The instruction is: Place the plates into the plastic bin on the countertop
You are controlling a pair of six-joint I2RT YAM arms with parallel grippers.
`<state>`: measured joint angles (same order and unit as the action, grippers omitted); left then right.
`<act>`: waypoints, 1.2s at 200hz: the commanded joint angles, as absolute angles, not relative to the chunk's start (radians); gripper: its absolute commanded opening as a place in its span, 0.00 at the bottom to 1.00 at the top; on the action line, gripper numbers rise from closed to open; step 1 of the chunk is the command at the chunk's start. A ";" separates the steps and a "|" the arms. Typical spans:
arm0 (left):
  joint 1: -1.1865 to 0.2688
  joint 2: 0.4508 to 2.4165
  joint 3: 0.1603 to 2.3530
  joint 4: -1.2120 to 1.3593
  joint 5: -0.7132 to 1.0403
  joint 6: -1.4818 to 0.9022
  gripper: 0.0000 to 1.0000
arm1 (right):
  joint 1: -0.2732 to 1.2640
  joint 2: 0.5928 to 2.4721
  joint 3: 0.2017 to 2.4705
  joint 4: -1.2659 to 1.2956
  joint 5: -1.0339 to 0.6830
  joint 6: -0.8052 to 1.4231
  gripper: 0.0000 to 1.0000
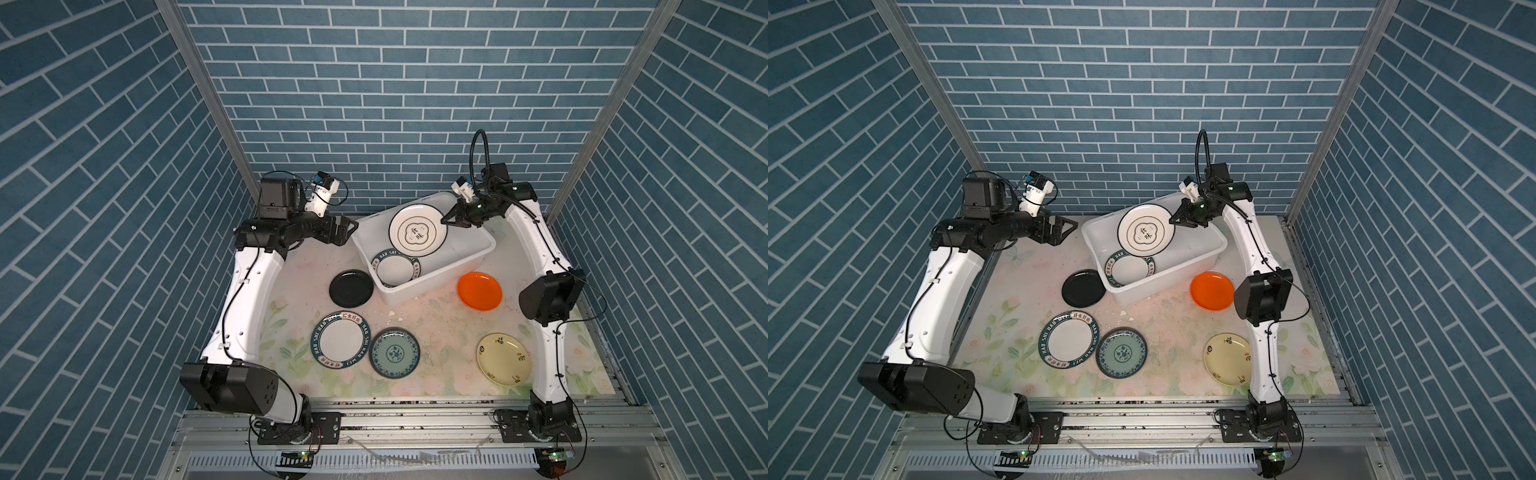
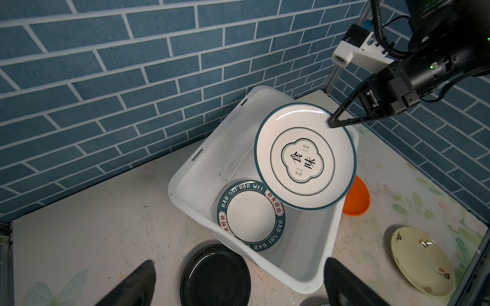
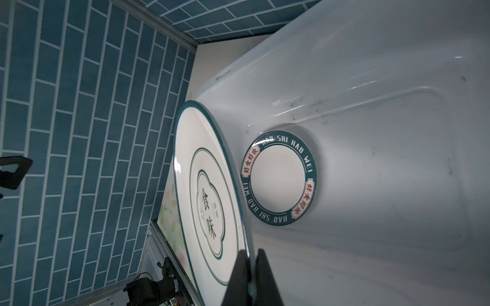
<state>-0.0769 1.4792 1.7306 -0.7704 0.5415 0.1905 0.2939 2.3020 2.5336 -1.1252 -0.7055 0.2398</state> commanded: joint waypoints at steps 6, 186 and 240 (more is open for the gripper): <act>-0.072 1.483 1.741 -0.752 0.546 0.179 1.00 | 0.298 2.359 2.568 -1.150 -0.667 0.171 0.00; -0.055 1.485 1.716 -0.762 0.546 0.189 1.00 | 0.400 2.503 2.434 -0.946 -0.606 0.228 0.00; -0.054 1.487 1.713 -0.756 0.554 0.187 1.00 | 0.411 2.513 2.399 -0.930 -0.604 0.234 0.00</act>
